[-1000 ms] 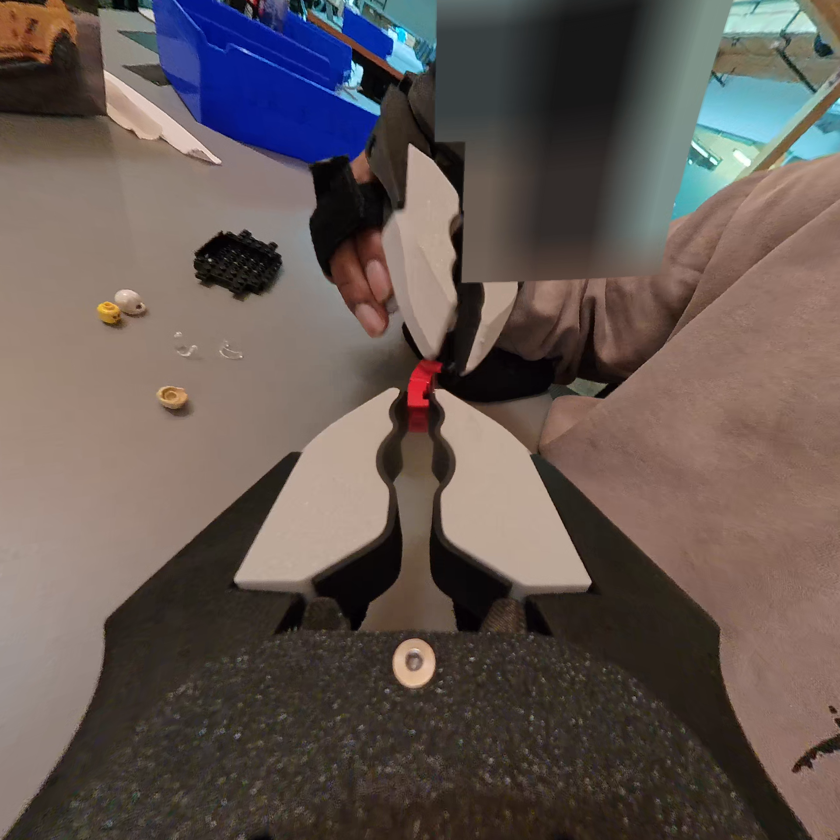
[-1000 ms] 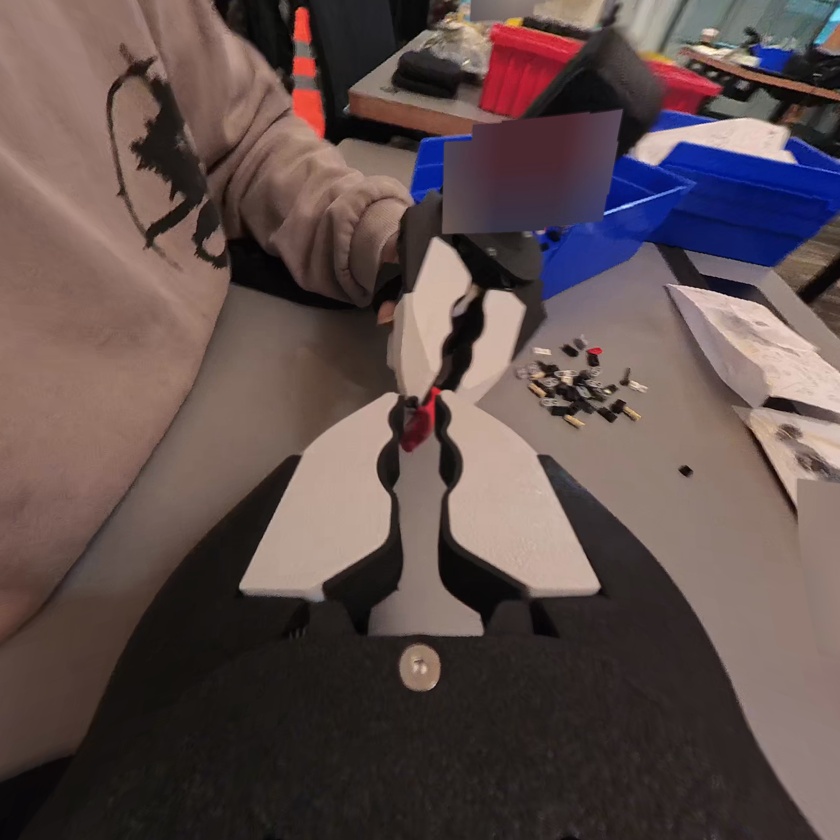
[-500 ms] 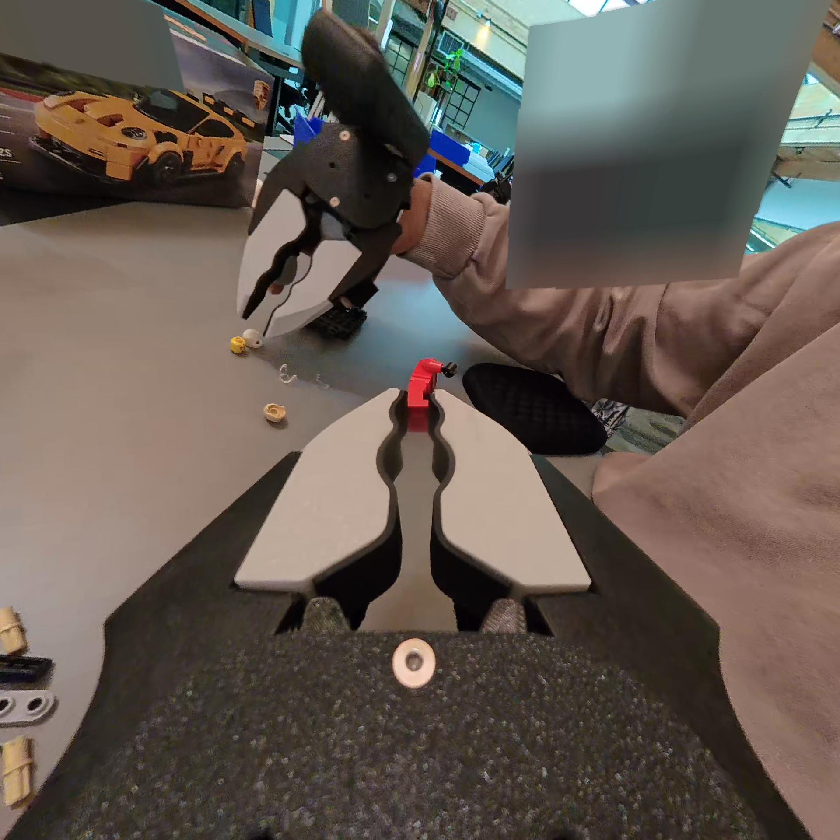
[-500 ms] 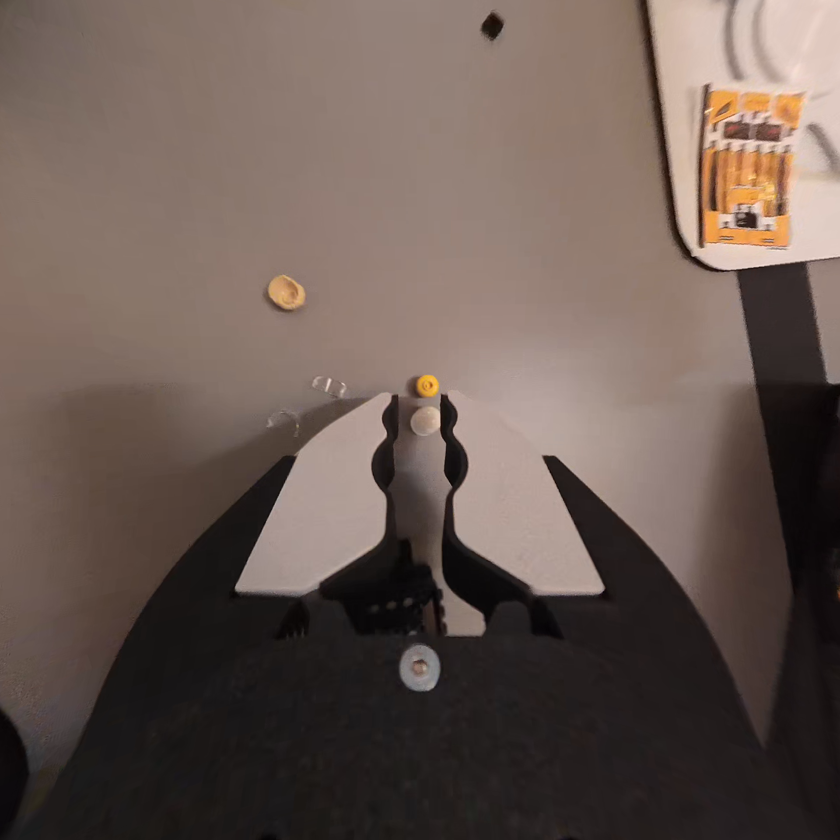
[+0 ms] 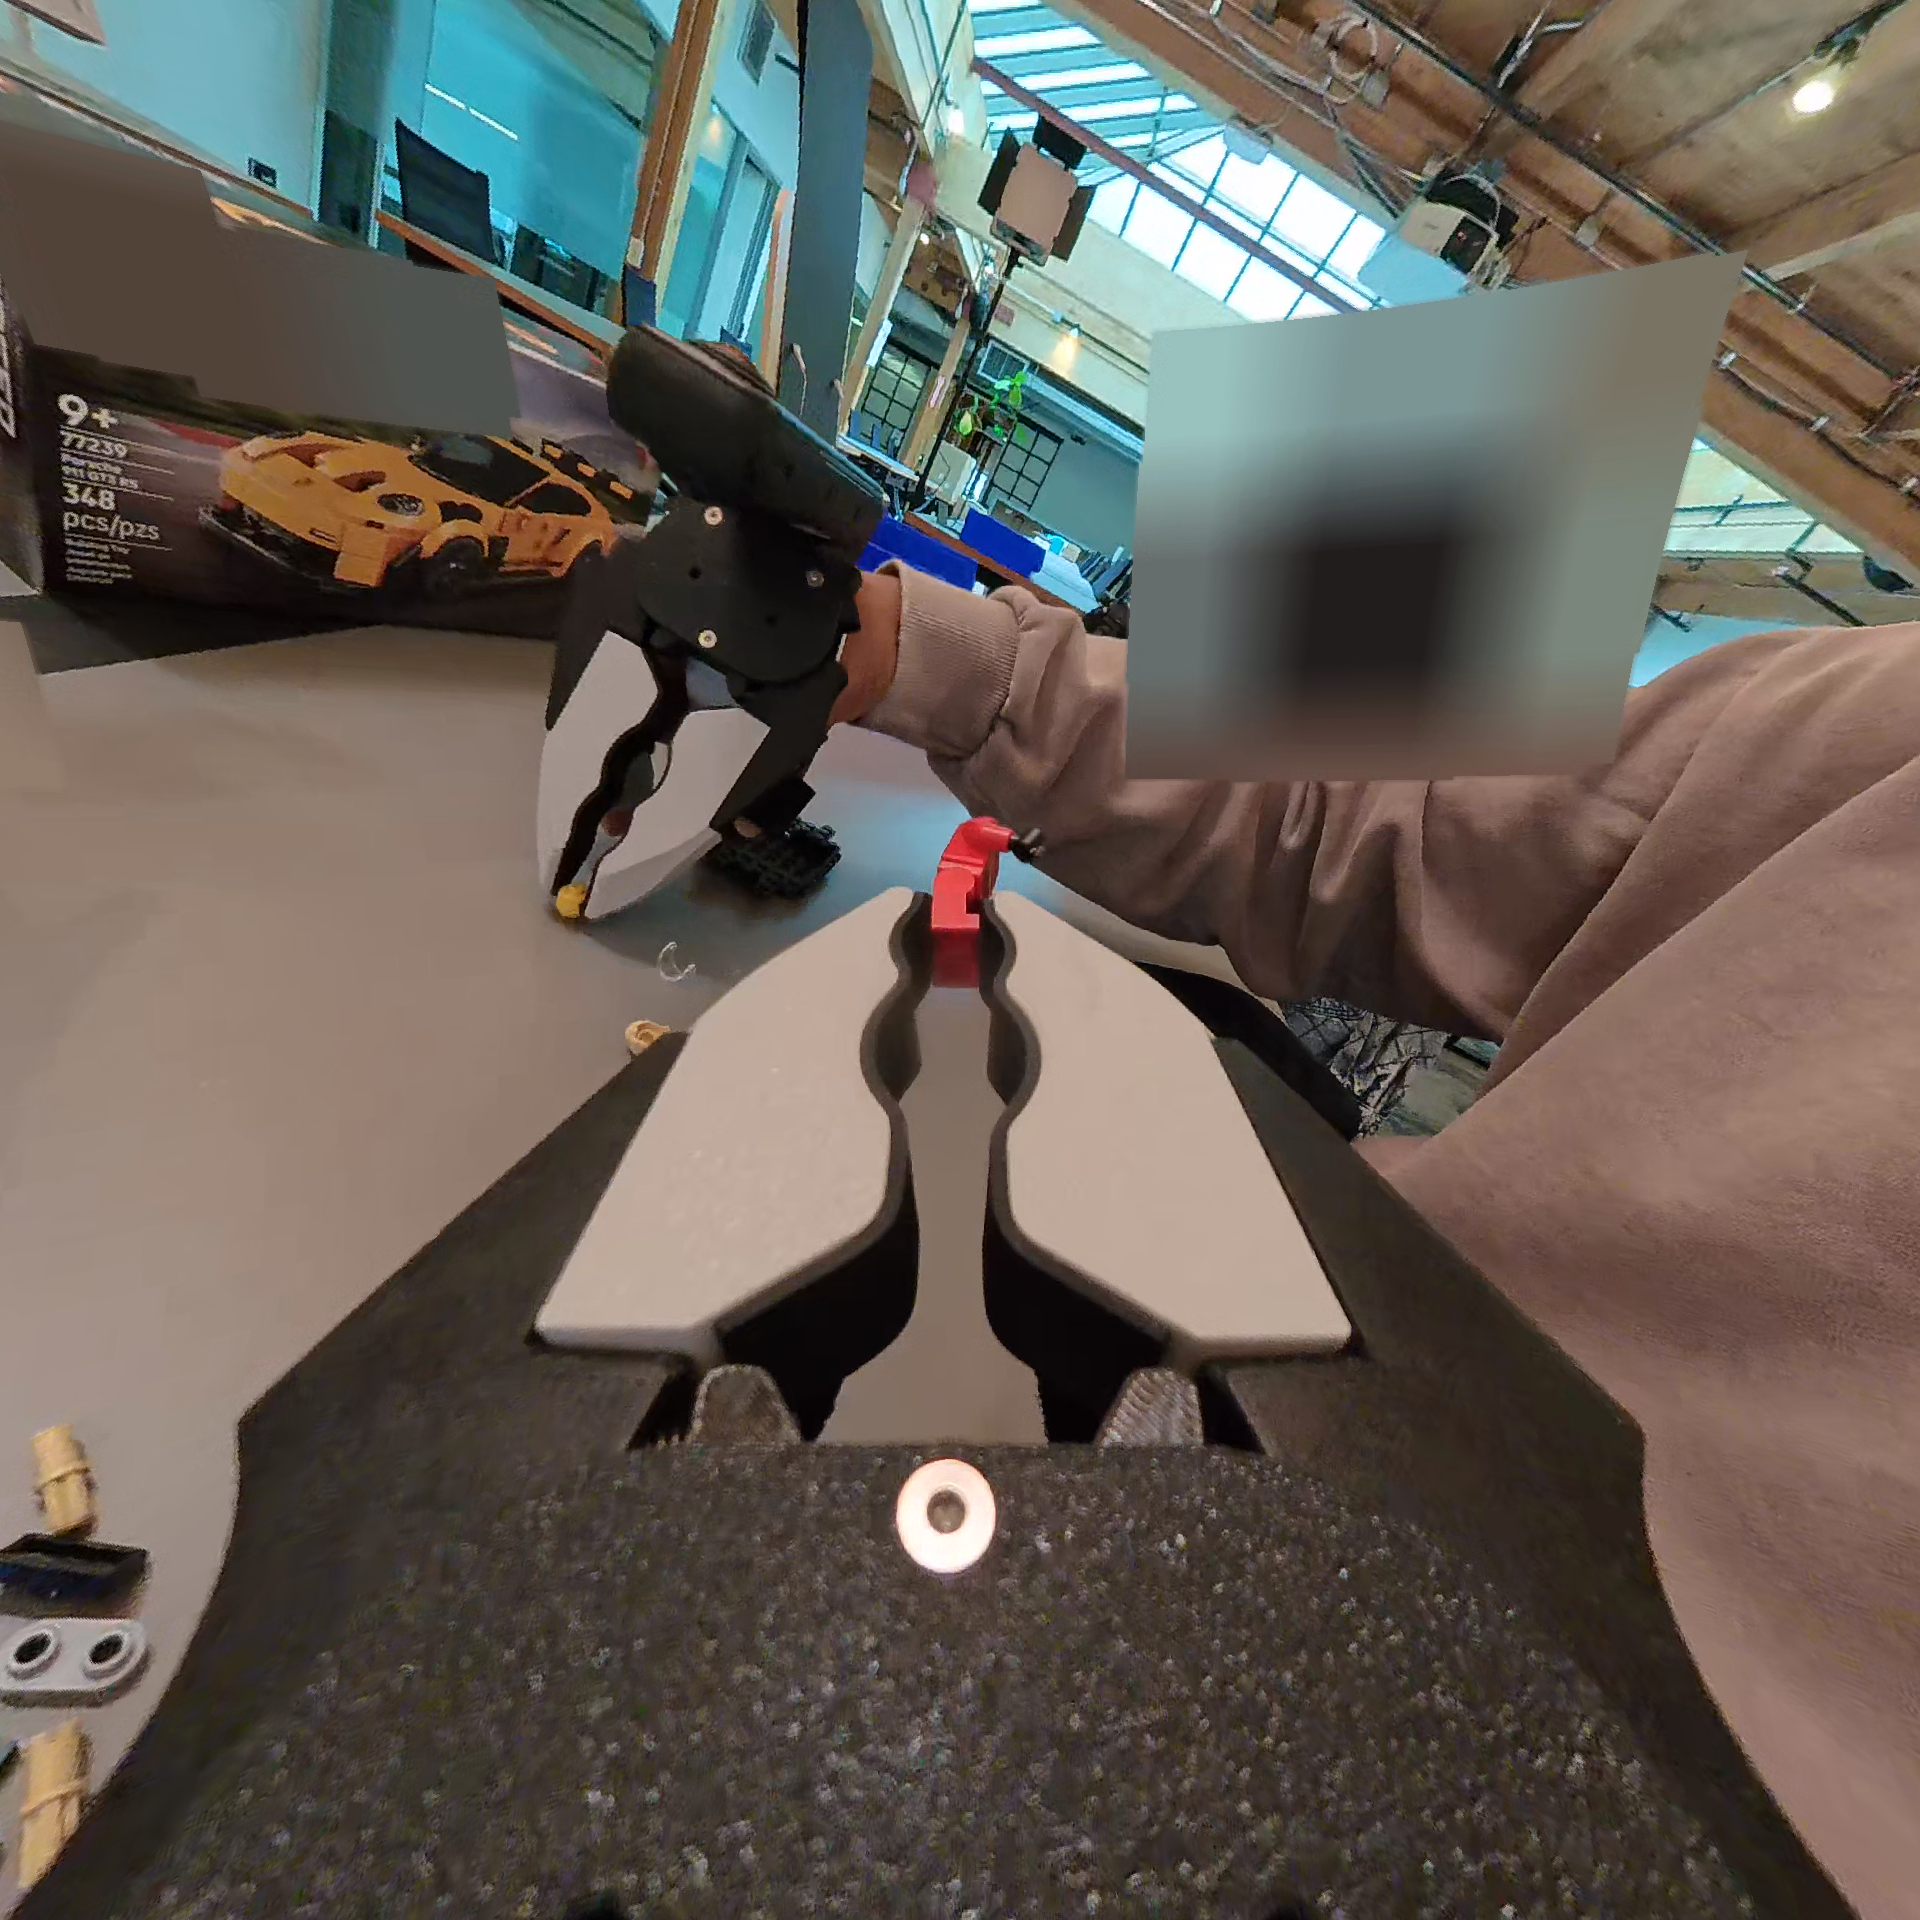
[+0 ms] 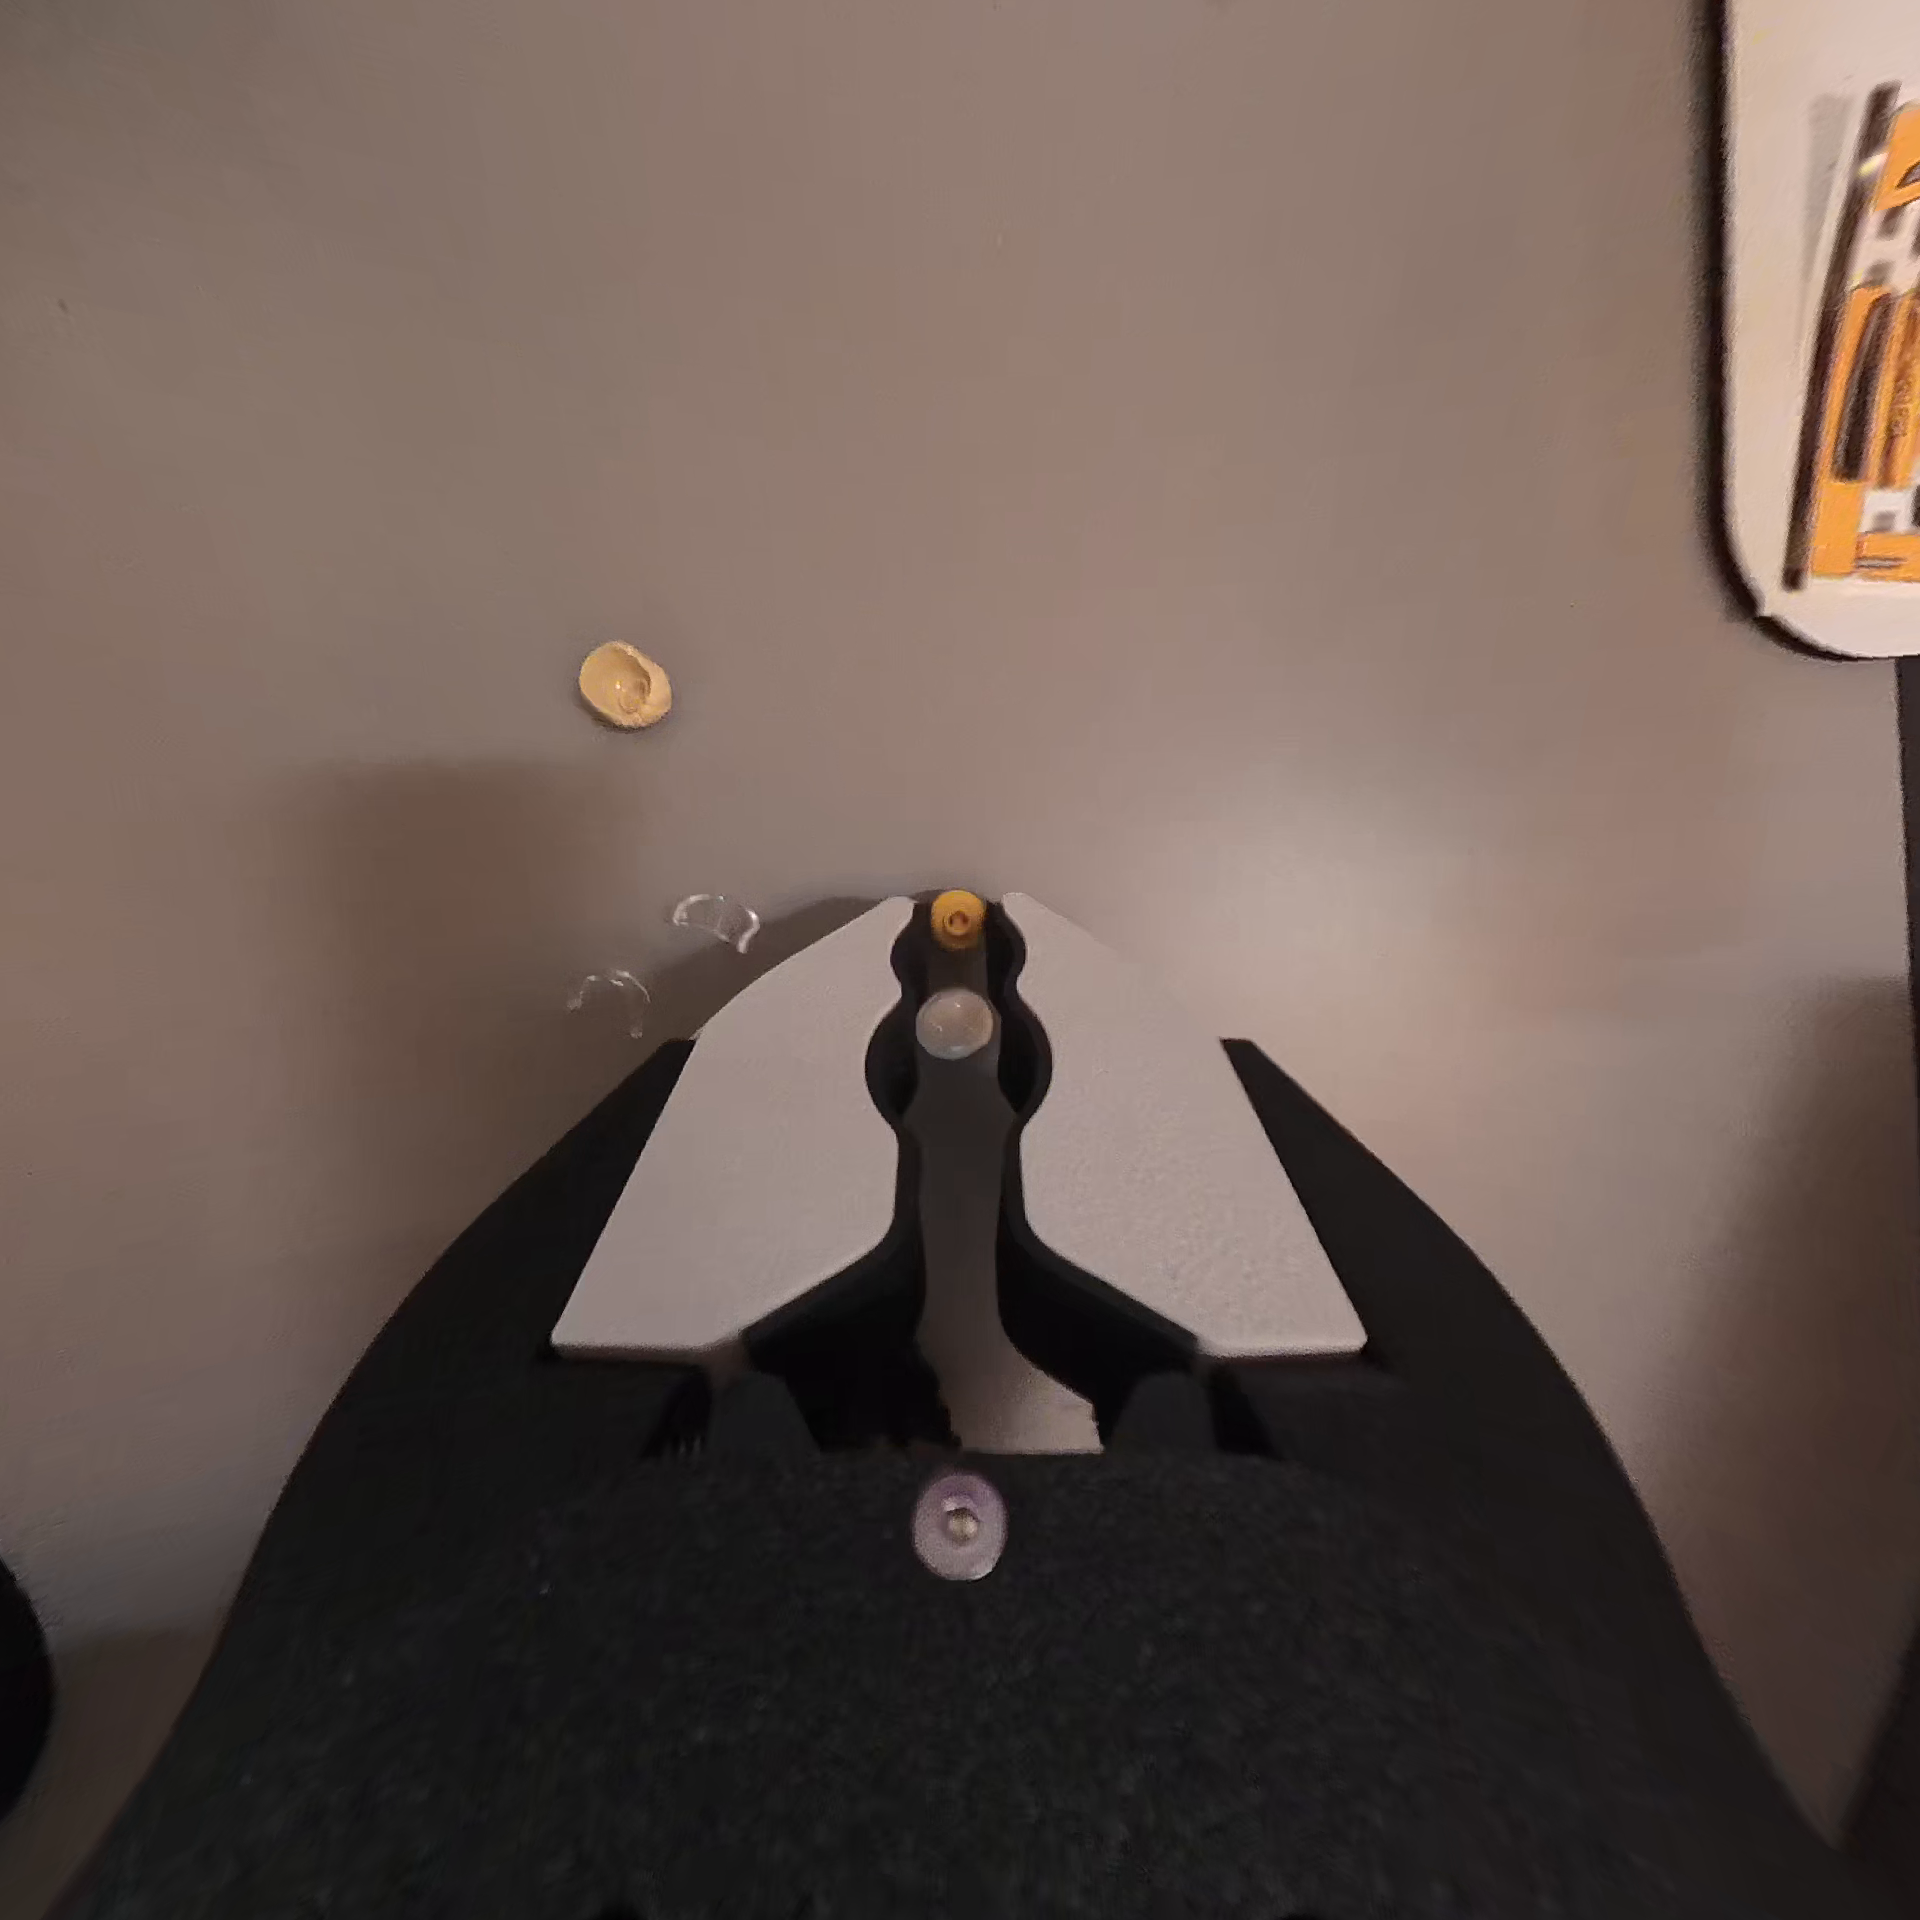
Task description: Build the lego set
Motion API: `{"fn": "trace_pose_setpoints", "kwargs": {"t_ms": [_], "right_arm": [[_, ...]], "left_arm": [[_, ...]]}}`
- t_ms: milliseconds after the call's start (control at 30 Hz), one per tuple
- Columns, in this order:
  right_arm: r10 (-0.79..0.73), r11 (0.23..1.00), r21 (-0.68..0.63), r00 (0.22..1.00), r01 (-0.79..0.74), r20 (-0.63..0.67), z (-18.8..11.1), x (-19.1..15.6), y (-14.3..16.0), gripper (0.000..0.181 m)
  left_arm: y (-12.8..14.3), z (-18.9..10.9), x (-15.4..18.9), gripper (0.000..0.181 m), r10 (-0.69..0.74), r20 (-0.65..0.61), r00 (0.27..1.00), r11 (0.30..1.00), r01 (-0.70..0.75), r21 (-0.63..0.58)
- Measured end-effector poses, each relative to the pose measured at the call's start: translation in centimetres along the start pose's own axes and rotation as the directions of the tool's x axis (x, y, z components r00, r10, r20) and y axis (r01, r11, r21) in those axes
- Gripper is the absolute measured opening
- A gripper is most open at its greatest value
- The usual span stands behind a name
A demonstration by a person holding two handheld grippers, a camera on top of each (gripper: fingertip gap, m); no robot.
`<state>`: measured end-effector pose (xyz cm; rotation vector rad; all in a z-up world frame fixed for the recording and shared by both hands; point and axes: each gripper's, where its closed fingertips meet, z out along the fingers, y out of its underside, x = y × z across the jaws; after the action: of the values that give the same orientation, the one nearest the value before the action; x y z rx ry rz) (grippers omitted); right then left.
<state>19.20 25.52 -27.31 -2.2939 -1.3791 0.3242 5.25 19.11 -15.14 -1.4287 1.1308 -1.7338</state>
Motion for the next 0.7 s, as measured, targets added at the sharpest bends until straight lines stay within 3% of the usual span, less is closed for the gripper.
{"fn": "trace_pose_setpoints", "kwargs": {"t_ms": [67, 133, 200, 267, 333, 400, 533, 700], "right_arm": [[0.027, 0.993, 0.115, 1.000, -0.027, 0.008, -0.9, -0.4, -1.5, 0.010], [0.071, 0.947, 0.312, 0.997, -0.080, 0.042, -2.8, -1.1, -4.3, 0.010], [0.113, 0.826, 0.542, 0.988, -0.151, 0.104, -5.7, -2.4, -7.4, 0.010], [0.142, 0.642, 0.728, 0.970, -0.241, 0.196, -9.0, -4.0, -9.8, 0.010], [0.153, 0.496, 0.811, 0.950, -0.311, 0.271, -10.9, -6.1, -11.0, 0.010], [0.135, 0.418, 0.849, 0.947, -0.322, 0.293, -11.6, -8.7, -11.8, 0.010], [0.121, 0.417, 0.849, 0.945, -0.326, 0.303, -10.8, -12.4, -12.8, 0.010], [0.099, 0.418, 0.852, 0.949, -0.314, 0.301, -10.4, -13.7, -13.3, 0.010]], "left_arm": [[-0.2, 0.0, 0.0, 0.008, -0.001, -0.002, 1.000, 1.000, 0.001, 0.013], [-0.3, -0.1, 0.1, 0.008, 0.003, -0.004, 1.000, 1.000, -0.003, 0.025], [-0.6, -0.2, 0.3, 0.008, 0.008, -0.014, 1.000, 0.999, -0.007, 0.046], [-0.9, -0.3, 0.6, 0.008, 0.018, -0.024, 1.000, 0.998, -0.017, 0.064], [-1.0, -0.2, 1.0, 0.008, 0.035, -0.033, 0.999, 0.997, -0.032, 0.069], [-1.0, -0.1, 1.3, 0.008, 0.053, -0.037, 0.998, 0.997, -0.051, 0.061], [-0.6, 0.3, 2.2, 0.008, 0.141, -0.034, 0.989, 0.990, -0.140, 0.030], [-0.2, 0.6, 3.0, 0.008, 0.183, -0.039, 0.982, 0.983, -0.183, 0.006]]}}
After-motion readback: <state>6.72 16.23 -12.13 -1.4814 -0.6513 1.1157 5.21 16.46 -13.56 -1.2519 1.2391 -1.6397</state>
